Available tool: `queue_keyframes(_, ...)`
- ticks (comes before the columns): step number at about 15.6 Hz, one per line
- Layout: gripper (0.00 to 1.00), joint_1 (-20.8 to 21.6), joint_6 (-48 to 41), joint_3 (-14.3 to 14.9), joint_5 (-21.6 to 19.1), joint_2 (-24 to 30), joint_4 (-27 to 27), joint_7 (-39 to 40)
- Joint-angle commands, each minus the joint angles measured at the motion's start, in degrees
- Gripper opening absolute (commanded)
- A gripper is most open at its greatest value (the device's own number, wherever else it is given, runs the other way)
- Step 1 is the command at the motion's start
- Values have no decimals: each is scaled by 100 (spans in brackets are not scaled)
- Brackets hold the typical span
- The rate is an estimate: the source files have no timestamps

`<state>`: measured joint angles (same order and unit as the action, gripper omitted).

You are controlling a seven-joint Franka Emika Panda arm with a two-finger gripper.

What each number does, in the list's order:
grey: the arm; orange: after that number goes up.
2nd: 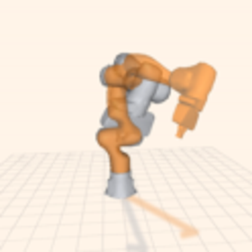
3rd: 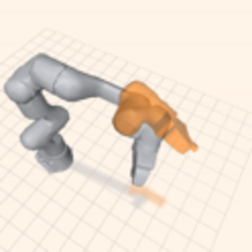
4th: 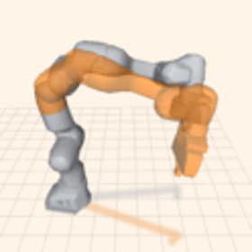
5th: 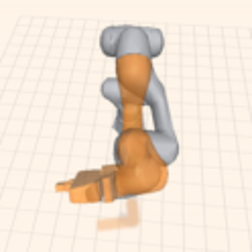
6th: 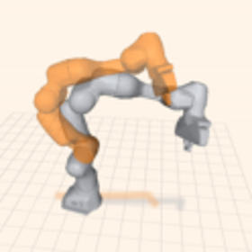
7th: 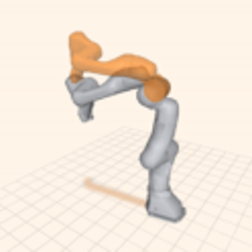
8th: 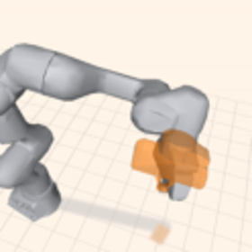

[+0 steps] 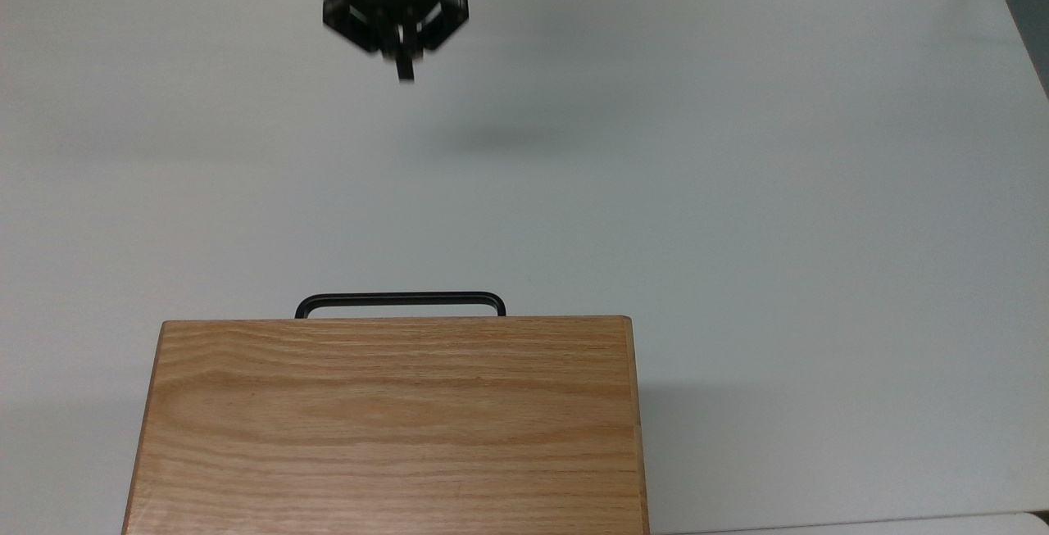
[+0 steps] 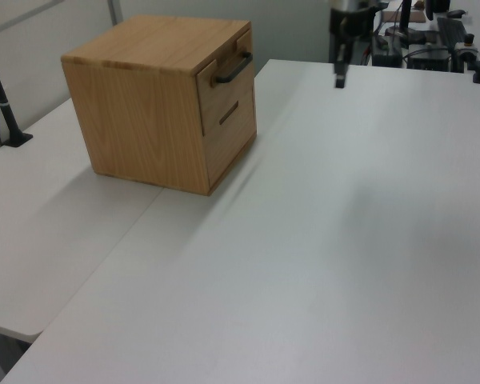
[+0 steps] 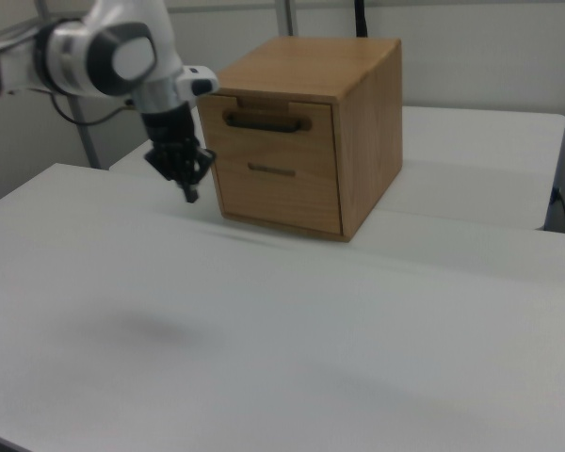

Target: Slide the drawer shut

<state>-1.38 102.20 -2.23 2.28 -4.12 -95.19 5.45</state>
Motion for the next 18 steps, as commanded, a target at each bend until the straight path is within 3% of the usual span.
queue_keyframes(1,0,41,-603,4,123,718,-404,-289)
queue_keyframes(3,6,94,-832,-5,115,885,-386,-351)
queue_keyframes(4,24,129,-885,-5,106,947,-378,-352)
queue_keyframes(5,70,164,-947,3,88,948,-369,-360)
queue_keyframes(6,82,191,-973,3,97,948,-369,-352)
queue_keyframes(7,87,191,-948,-5,97,930,-369,-352)
queue_keyframes(8,100,208,-904,-5,97,913,-369,-352)
queue_keyframes(18,100,182,-912,3,88,860,-281,-360)
